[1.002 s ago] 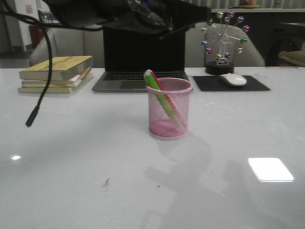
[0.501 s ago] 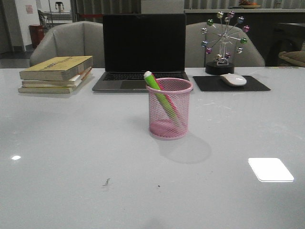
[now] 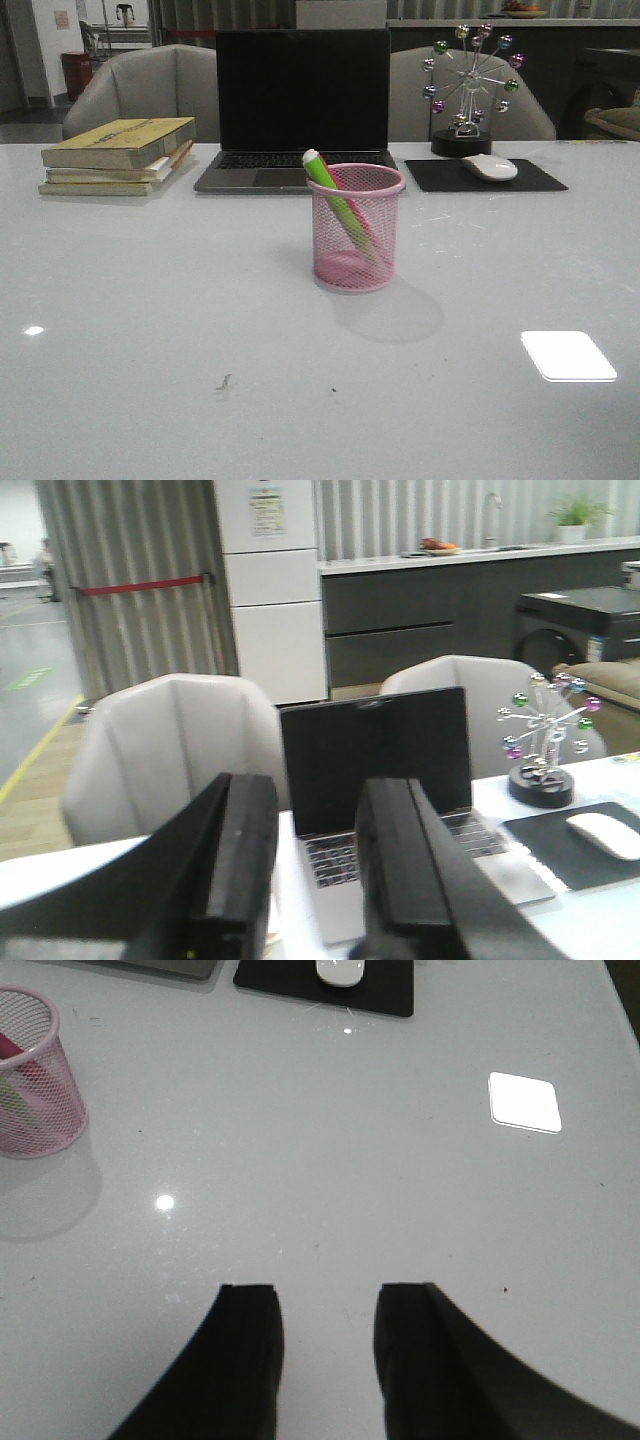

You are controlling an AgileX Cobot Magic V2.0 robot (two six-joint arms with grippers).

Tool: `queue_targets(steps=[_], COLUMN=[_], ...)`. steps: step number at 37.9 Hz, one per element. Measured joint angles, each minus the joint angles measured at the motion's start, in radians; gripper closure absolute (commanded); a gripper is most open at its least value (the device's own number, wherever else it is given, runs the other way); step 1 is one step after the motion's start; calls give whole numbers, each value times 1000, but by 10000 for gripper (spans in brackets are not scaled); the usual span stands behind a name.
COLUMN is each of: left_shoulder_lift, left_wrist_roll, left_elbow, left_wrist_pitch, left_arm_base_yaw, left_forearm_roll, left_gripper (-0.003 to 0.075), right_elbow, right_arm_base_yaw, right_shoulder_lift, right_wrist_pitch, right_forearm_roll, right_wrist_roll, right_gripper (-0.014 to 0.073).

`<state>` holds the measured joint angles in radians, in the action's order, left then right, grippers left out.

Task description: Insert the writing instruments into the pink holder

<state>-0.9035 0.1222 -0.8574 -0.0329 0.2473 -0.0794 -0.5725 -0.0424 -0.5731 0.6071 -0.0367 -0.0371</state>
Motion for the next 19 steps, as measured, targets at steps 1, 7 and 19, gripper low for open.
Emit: queue_targets(steps=[1,7,19], left_shoulder_lift=[26,239,489], left_wrist_roll=[0,0,0], left_elbow=[12,135,280], left_wrist_pitch=[8,142,348], left_arm_base_yaw=[-11,-103,-162], left_forearm_roll=[0,0,0], left_gripper=[440,440,440], right_elbow=[0,0,0], right_arm_base_yaw=[0,0,0], right_shoulder_lift=[0,0,0], right_wrist_pitch=[0,0,0], right_forearm_roll=[0,0,0], right_wrist_roll=[0,0,0], right_gripper=[228,228,228])
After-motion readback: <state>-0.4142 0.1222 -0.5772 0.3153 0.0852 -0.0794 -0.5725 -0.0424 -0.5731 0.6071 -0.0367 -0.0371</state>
